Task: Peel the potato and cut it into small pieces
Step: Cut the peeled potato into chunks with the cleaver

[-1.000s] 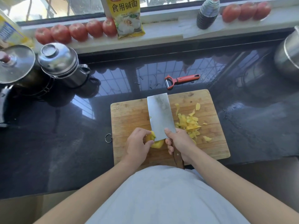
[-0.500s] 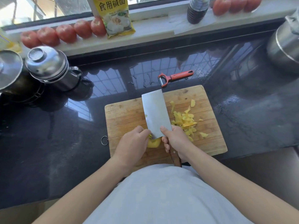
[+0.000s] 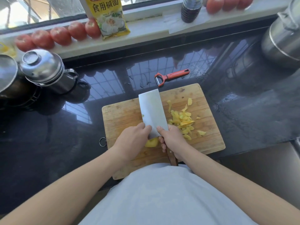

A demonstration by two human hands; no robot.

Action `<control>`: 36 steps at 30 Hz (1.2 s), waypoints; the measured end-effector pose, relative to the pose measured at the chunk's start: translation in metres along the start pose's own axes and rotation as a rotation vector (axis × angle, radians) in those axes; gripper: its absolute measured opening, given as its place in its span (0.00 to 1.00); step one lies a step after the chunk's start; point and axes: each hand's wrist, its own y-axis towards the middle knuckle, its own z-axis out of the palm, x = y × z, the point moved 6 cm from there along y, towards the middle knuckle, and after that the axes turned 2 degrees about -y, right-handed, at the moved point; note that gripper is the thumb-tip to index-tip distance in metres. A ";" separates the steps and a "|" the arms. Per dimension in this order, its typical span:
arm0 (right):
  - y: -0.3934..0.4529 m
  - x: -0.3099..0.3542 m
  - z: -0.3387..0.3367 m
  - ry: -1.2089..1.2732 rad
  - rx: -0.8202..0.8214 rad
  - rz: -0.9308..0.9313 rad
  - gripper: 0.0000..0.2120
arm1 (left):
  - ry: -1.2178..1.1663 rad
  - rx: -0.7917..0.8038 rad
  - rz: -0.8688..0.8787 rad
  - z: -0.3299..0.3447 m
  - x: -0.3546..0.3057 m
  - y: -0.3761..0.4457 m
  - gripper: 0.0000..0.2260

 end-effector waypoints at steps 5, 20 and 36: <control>-0.001 -0.001 0.001 0.031 0.031 0.017 0.12 | -1.042 -0.189 -0.908 0.016 0.053 -0.031 0.03; -0.047 0.014 -0.145 0.048 -0.401 -0.005 0.09 | -0.905 -0.040 -0.616 0.001 -0.026 0.046 0.06; -0.055 0.013 -0.182 -0.348 -0.204 -0.056 0.18 | -0.604 -0.240 -0.993 -0.039 0.036 -0.035 0.08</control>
